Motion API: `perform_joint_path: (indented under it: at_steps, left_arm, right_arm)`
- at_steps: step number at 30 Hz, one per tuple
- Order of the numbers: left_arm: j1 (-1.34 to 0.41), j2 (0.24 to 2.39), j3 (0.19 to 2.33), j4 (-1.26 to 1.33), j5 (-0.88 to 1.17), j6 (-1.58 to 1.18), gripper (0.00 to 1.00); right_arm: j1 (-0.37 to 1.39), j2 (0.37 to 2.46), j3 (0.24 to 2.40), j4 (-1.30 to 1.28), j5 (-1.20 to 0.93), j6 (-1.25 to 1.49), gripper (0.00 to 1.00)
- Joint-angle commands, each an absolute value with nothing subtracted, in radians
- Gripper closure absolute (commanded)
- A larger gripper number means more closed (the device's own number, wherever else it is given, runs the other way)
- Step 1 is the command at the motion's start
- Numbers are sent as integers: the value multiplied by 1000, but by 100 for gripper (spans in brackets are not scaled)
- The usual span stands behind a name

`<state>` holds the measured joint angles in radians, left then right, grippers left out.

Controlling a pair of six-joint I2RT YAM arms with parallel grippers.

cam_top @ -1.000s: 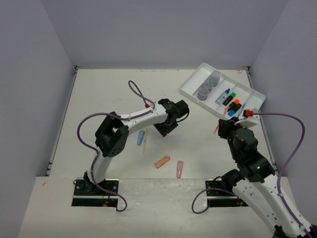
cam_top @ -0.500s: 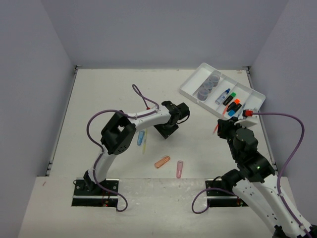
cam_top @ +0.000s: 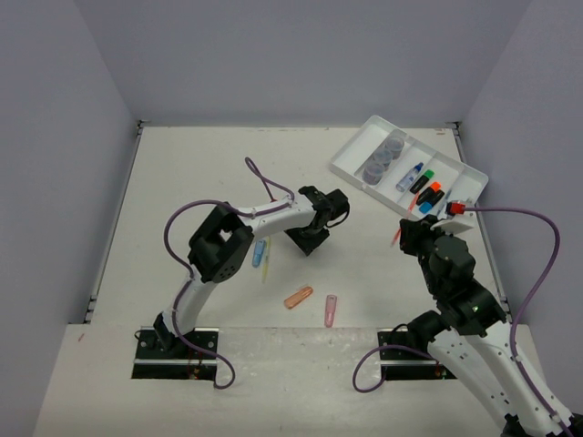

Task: Sort the stationery into containers
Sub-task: Pick up the pen cap from the center of the board.

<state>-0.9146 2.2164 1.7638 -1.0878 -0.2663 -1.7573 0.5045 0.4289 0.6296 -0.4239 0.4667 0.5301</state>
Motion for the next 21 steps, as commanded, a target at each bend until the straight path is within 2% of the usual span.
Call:
perform_joint_path:
  at_steps: [1,6,9,16,21]
  left_arm:
    - [-907,2223,1785,-1092,-267,-1792,56]
    - [-907,2234,1779,-1084,-262,-1792,57]
    - [-907,2238,1778,-1080,-262,-1790,65]
    - [-905,2238,1765,-1059,-253,-1787,74]
    - [-905,2215,1710,-1016,-251,-1760,90]
  right_arm:
    - [506,420,624,-379,460,518,100]
    - [507,419,623,-378,460,518,100]
    - [508,419,623,-377,460,518,100]
    - [508,414,621,-379,462,517,100]
    - [509,413,620,-376,462,518,100]
